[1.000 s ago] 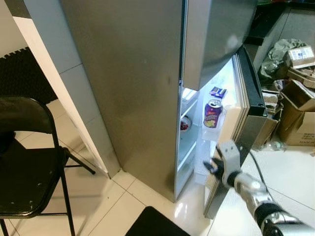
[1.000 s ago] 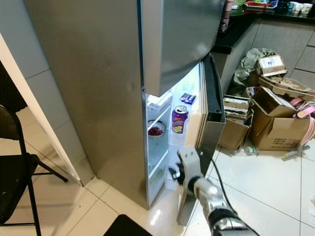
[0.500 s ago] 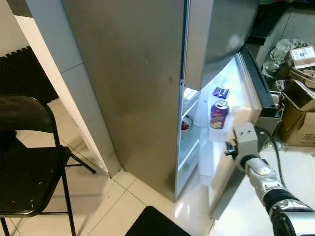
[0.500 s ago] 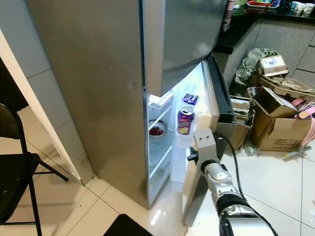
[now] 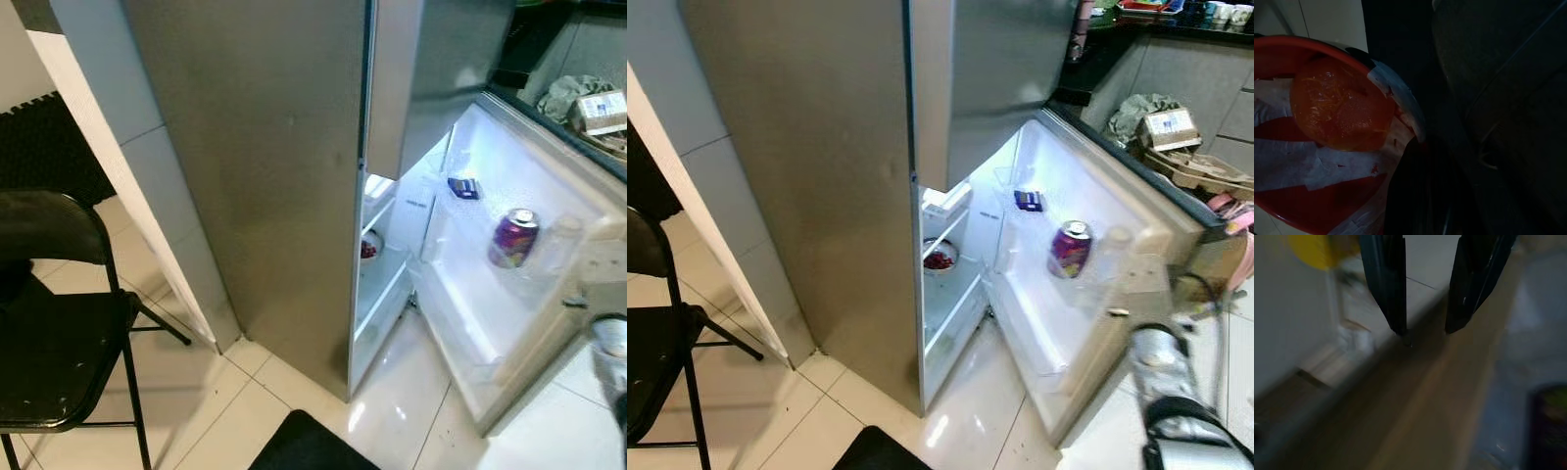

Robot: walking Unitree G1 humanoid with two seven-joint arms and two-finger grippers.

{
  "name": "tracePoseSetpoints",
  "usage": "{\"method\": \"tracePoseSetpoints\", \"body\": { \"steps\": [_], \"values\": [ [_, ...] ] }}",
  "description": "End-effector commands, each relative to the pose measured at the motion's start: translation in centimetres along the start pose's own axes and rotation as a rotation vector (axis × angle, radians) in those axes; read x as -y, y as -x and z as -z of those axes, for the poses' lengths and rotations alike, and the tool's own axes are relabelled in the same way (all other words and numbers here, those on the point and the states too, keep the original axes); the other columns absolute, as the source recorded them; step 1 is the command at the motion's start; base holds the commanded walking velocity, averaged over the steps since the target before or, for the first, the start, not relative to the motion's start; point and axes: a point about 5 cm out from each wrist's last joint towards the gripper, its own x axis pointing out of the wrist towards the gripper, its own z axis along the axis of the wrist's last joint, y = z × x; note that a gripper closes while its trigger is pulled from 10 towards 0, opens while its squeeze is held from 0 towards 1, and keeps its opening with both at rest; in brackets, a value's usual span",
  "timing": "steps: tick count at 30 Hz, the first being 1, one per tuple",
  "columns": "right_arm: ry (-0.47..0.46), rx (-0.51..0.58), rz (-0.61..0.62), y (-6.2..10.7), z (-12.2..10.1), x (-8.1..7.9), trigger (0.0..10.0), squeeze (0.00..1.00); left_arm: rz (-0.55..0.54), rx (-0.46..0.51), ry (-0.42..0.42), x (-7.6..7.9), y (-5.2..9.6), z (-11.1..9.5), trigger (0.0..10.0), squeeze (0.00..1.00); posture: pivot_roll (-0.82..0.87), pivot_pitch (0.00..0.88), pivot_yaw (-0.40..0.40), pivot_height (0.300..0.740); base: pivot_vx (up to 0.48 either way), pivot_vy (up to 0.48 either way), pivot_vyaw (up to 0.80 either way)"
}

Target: Restocking fridge

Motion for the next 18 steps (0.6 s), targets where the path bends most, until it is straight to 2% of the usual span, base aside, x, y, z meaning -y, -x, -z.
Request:
{"method": "tracePoseSetpoints", "body": {
  "steps": [1,3,6,10,12,13,15,16,18],
  "values": [
    [-0.011,-0.057,0.069,0.1,1.4,1.8,10.0,0.0,0.004,0.056,-0.005,0.2,-0.1,-1.4,10.0,0.0,-0.06,0.0,-0.001,0.74,0.0,0.0,0.0],
    [-0.001,-0.077,0.066,0.4,2.1,2.0,10.0,0.0,0.006,0.055,-0.007,0.2,-0.1,-1.4,10.0,0.0,-0.06,0.0,-0.001,0.74,0.0,0.0,0.0],
    [0.025,-0.157,0.03,1.6,4.7,0.5,10.0,0.0,0.006,0.061,-0.008,0.2,-0.1,-1.7,10.0,0.0,-0.06,0.0,-0.002,0.74,0.0,0.0,0.0],
    [0.032,-0.195,-0.002,2.3,5.9,-0.6,10.0,0.0,0.005,0.067,-0.005,0.2,-0.1,-1.9,10.0,0.0,-0.05,0.0,-0.003,0.74,0.0,0.0,0.0],
    [0.059,-0.269,-0.08,3.9,8.1,-2.7,10.0,0.0,0.004,0.072,-0.004,0.1,-0.1,-2.1,10.0,0.0,-0.05,0.0,-0.001,0.74,0.0,0.0,0.0],
    [0.059,-0.269,-0.08,3.9,8.1,-2.7,10.0,0.0,0.004,0.072,-0.004,0.1,-0.1,-2.1,10.0,0.0,-0.05,0.0,-0.001,0.74,0.0,0.0,0.0],
    [0.07,-0.351,-0.161,5.5,10.1,-4.3,10.0,0.0,0.003,0.074,-0.004,0.1,-0.1,-2.1,10.0,0.0,-0.05,0.0,-0.002,0.74,0.0,0.0,0.0],
    [0.07,-0.351,-0.161,5.5,10.1,-4.3,10.0,0.0,0.003,0.074,-0.004,0.1,-0.1,-2.1,10.0,0.0,-0.05,0.0,-0.002,0.74,0.0,0.0,0.0],
    [0.101,-0.47,-0.316,8.6,13.4,-6.5,10.0,0.0,0.004,0.079,0.01,0.1,-0.1,-2.2,10.0,0.0,-0.05,0.0,-0.005,0.74,0.0,0.0,0.0]
  ]
}}
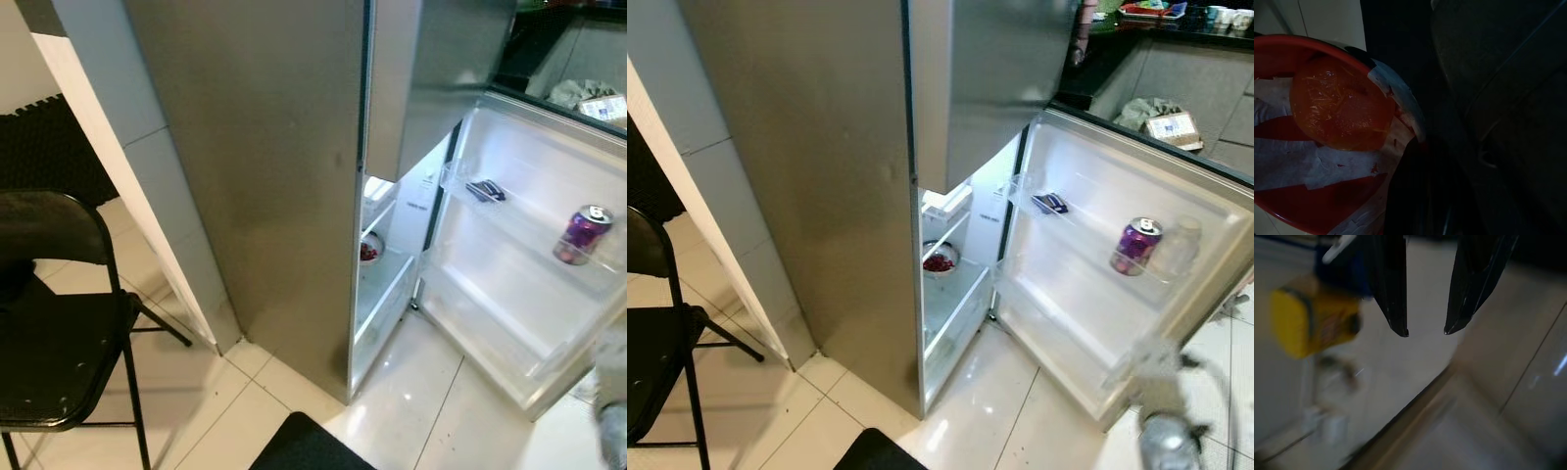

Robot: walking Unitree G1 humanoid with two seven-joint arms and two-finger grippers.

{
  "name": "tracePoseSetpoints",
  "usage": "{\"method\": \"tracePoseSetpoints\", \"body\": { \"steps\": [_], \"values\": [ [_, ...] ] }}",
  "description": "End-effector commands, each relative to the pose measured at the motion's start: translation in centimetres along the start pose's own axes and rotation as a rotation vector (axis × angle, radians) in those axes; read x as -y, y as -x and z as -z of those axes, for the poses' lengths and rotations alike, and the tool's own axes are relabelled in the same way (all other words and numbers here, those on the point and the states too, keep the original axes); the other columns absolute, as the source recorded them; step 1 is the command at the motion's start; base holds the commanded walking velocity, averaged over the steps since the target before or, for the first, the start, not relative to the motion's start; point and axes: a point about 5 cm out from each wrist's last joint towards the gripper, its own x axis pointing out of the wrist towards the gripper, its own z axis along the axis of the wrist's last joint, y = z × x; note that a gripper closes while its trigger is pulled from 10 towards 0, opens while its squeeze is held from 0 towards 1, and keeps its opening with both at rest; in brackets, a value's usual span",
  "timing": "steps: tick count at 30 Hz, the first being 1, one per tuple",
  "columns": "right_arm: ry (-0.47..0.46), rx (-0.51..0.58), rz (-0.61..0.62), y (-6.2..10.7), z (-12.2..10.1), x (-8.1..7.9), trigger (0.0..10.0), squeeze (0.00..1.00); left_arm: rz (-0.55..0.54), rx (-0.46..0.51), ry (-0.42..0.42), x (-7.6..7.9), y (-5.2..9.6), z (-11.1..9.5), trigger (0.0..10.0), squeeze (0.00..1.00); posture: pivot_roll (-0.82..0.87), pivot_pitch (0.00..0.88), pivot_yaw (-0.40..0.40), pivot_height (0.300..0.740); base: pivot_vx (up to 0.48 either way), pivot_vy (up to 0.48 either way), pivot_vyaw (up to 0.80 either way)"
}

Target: Restocking fridge

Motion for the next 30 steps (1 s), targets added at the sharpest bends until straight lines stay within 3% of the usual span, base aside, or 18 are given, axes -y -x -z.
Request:
{"method": "tracePoseSetpoints", "body": {
  "steps": [1,3,4,5,6,7,8,10,15,21,30],
  "values": [
    [0.068,-0.104,-0.109,0.9,3.1,-1.8,10.0,0.0,0.002,0.089,0.016,0.1,-0.1,-2.2,10.0,0.0,-0.05,0.0,-0.005,0.74,0.0,0.0,0.0],
    [0.068,-0.104,-0.109,0.9,3.1,-1.8,10.0,0.0,0.002,0.089,0.016,0.1,-0.1,-2.2,10.0,0.0,-0.05,0.0,-0.005,0.74,0.0,0.0,0.0],
    [0.125,-0.152,-0.171,1.6,4.9,-3.0,10.0,0.0,0.005,0.091,0.017,0.1,-0.1,-2.2,10.0,0.0,-0.05,0.0,-0.006,0.74,0.0,0.0,0.0],
    [0.125,-0.152,-0.171,1.6,4.9,-3.0,10.0,0.0,0.005,0.091,0.017,0.1,-0.1,-2.2,10.0,0.0,-0.05,0.0,-0.006,0.74,0.0,0.0,0.0],
    [0.158,-0.204,-0.223,2.5,6.8,-4.0,10.0,0.0,0.008,0.092,0.016,0.1,0.0,-2.3,10.0,0.0,-0.05,0.0,-0.004,0.74,0.0,0.0,0.0],
    [0.158,-0.204,-0.223,2.5,6.8,-4.0,10.0,0.0,0.008,0.092,0.016,0.1,0.0,-2.3,10.0,0.0,-0.05,0.0,-0.004,0.74,0.0,0.0,0.0],
    [0.178,-0.268,-0.278,3.5,8.9,-4.8,10.0,0.0,0.014,0.092,0.012,0.2,-0.1,-2.3,10.0,0.0,-0.05,0.0,-0.002,0.74,0.0,0.0,0.0],
    [0.186,-0.311,-0.313,4.3,10.2,-5.4,10.0,0.0,0.019,0.092,0.011,0.2,-0.1,-2.3,10.0,0.0,-0.05,0.0,-0.001,0.74,0.0,0.0,0.0],
    [0.204,-0.401,-0.359,5.8,12.8,-5.6,10.0,0.0,0.028,0.097,0.004,0.2,-0.1,-2.7,10.0,0.0,-0.05,0.0,-0.006,0.74,0.0,-0.362,0.0],
    [0.194,-0.415,-0.406,6.1,13.1,-5.9,10.0,0.0,0.03,0.105,0.007,0.2,-0.1,-3.0,10.0,0.0,-0.06,0.0,-0.008,0.74,0.0,-0.453,0.0],
    [0.188,-0.363,-0.413,5.2,11.6,-5.8,10.0,0.0,0.034,0.104,0.004,0.2,-0.1,-3.0,10.0,0.0,-0.05,0.0,-0.013,0.74,0.0,-0.449,0.0]
  ]
}}
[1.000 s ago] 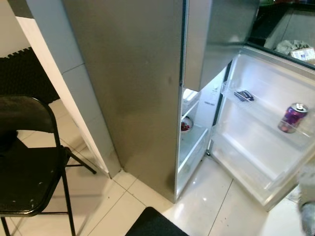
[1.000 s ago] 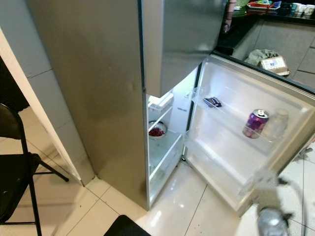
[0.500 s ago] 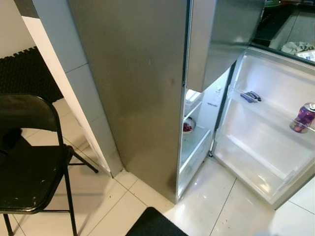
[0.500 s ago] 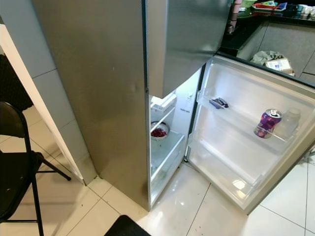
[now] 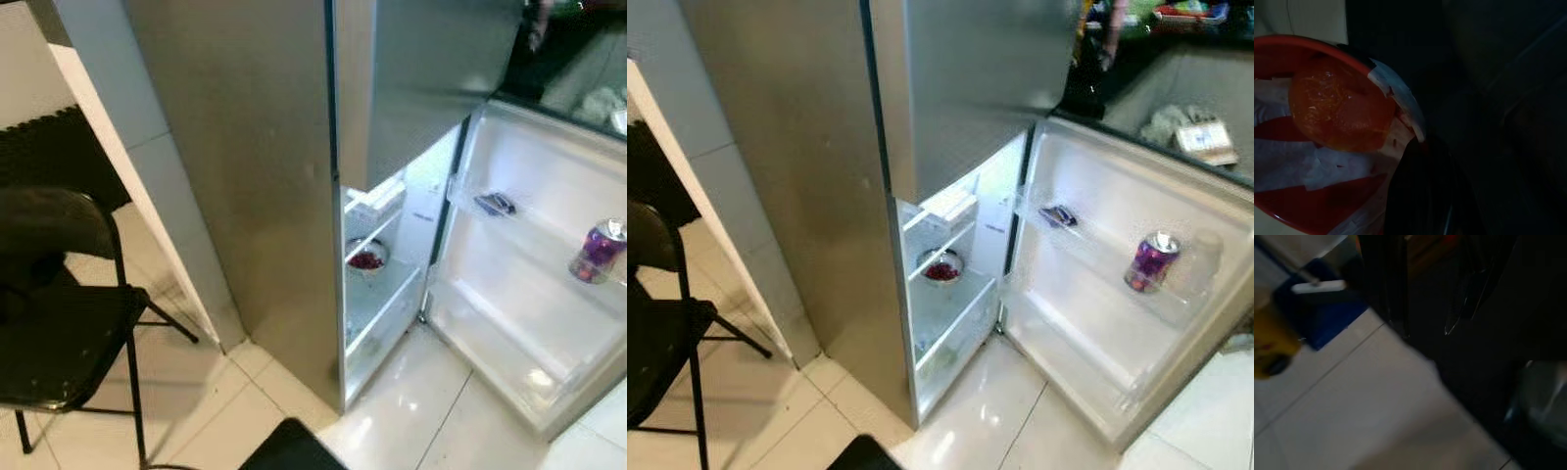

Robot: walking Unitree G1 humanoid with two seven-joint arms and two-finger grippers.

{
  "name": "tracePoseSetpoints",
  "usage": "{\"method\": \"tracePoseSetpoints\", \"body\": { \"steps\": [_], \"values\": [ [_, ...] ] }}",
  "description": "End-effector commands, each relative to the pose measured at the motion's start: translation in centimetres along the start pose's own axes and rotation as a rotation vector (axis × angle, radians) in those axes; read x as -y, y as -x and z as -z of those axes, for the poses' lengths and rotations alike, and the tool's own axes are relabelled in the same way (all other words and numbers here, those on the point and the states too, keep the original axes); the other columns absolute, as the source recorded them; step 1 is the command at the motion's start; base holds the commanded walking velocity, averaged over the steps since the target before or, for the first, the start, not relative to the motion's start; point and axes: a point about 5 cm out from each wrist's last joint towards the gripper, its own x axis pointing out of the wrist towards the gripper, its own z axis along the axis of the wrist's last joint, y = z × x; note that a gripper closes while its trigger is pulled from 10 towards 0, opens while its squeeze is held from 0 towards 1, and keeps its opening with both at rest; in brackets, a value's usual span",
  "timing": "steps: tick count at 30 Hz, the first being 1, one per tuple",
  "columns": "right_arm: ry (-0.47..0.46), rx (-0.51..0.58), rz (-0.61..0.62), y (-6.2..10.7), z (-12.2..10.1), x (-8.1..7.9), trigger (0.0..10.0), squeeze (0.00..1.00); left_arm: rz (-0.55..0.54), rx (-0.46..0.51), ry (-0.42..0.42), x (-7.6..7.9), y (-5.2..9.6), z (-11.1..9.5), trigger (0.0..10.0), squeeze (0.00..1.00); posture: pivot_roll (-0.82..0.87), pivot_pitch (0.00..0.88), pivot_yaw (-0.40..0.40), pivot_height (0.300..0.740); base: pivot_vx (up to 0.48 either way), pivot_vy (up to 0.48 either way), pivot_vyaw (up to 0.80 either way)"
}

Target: Restocking fridge

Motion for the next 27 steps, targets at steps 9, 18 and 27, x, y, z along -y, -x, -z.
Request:
{"method": "tracePoseSetpoints", "body": {
  "steps": [9,18,27],
  "values": [
    [0.021,0.046,-0.085,-0.1,-1.1,-1.4,10.0,0.0,0.011,0.051,0.003,0.2,-0.1,-1.4,10.0,0.0,-0.06,0.0,-0.013,0.74,0.0,-0.448,0.39],
    [0.04,0.071,-0.047,-0.1,-1.8,-0.7,10.0,0.0,0.012,0.055,0.003,0.2,-0.1,-1.5,10.0,0.0,-0.06,0.0,-0.013,0.74,0.0,-0.449,0.59],
    [-0.047,0.247,-0.059,0.1,-5.7,0.1,10.0,0.0,0.005,0.057,0.003,0.2,-0.1,-1.6,10.0,0.0,-0.07,0.0,-0.008,0.74,0.0,-0.331,0.0]
  ]
}}
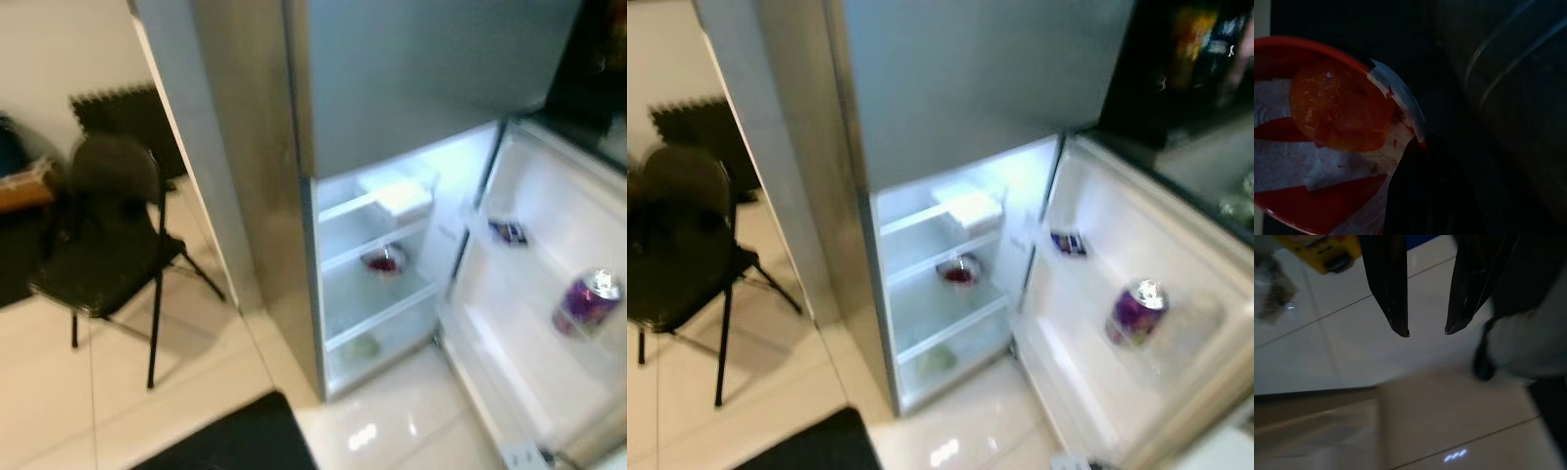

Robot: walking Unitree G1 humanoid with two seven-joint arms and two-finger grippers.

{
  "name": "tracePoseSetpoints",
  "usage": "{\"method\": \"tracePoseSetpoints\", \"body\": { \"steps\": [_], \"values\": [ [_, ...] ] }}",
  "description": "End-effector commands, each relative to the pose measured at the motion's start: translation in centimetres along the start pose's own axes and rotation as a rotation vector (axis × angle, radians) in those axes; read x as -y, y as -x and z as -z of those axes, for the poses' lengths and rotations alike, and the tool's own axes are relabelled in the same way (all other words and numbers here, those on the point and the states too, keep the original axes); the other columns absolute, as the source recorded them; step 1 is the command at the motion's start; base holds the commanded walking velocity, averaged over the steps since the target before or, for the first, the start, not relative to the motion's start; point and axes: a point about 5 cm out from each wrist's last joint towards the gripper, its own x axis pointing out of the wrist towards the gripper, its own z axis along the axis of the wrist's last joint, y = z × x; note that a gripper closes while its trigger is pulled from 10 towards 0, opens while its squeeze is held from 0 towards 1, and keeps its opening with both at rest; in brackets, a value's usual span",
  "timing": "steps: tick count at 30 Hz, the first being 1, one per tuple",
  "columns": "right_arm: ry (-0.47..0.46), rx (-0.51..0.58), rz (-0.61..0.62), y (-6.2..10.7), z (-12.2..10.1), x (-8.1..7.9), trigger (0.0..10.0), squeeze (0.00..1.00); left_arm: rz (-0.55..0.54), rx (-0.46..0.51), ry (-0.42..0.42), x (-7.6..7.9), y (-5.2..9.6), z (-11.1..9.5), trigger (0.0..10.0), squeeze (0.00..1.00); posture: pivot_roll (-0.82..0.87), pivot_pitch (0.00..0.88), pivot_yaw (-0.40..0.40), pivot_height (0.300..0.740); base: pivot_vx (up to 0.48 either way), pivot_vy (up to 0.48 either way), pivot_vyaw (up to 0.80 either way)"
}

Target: Restocking fridge

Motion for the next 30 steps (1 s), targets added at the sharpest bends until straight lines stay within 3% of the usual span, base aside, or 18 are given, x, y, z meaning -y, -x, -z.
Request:
{"method": "tracePoseSetpoints", "body": {
  "steps": [1,6,7,8,9,11,13,14,18,25,30],
  "values": [
    [-0.054,0.093,-0.045,-0.3,-2.0,-0.6,10.0,0.0,-0.004,0.061,0.0,0.1,-0.1,-1.5,10.0,0.0,-0.07,0.0,-0.007,0.74,0.0,0.0,0.0],
    [-0.094,0.279,-0.153,-0.4,-6.6,-1.2,10.0,0.0,-0.004,0.061,-0.003,0.1,-0.1,-1.6,10.0,0.0,-0.07,0.0,-0.003,0.74,0.0,0.0,0.0],
    [-0.094,0.279,-0.153,-0.4,-6.6,-1.2,10.0,0.0,-0.004,0.061,-0.003,0.1,-0.1,-1.6,10.0,0.0,-0.07,0.0,-0.003,0.74,0.0,0.0,0.0],
    [-0.073,0.351,-0.166,-0.3,-8.7,-1.2,10.0,0.0,-0.004,0.06,-0.004,0.1,-0.1,-1.5,10.0,0.0,-0.07,0.0,-0.005,0.74,0.0,0.0,0.0],
    [-0.073,0.351,-0.166,-0.3,-8.7,-1.2,10.0,0.0,-0.004,0.06,-0.004,0.1,-0.1,-1.5,10.0,0.0,-0.07,0.0,-0.005,0.74,0.0,0.0,0.0],
    [-0.056,0.428,-0.113,-0.1,-11.1,-0.3,10.0,0.0,-0.005,0.059,-0.004,0.1,-0.1,-1.4,10.0,0.0,-0.06,0.0,-0.004,0.74,0.0,0.0,0.0],
    [-0.055,0.453,-0.094,0.0,-11.9,0.0,10.0,0.0,-0.005,0.058,-0.005,0.1,-0.1,-1.4,10.0,0.0,-0.06,0.0,-0.004,0.74,0.0,0.0,0.0],
    [-0.007,0.478,0.021,0.3,-13.7,1.5,10.0,0.0,-0.004,0.055,-0.003,0.2,-0.1,-1.3,10.0,0.0,-0.06,0.0,-0.006,0.74,0.0,0.0,0.0],
    [0.062,0.488,0.153,0.8,-15.0,3.3,10.0,0.0,-0.002,0.052,-0.002,0.2,-0.1,-1.1,10.0,0.0,-0.06,0.0,-0.007,0.74,0.0,0.0,0.0],
    [0.098,0.471,0.371,1.8,-16.6,6.9,10.0,0.0,-0.002,0.048,-0.001,0.3,-0.1,-0.9,10.0,0.0,-0.05,0.0,-0.009,0.74,0.0,0.0,0.0],
    [0.09,0.468,0.419,2.1,-16.6,7.7,10.0,0.0,-0.002,0.049,0.0,0.3,-0.1,-0.9,10.0,0.0,-0.05,0.0,-0.01,0.74,0.0,0.0,0.0]
  ]
}}
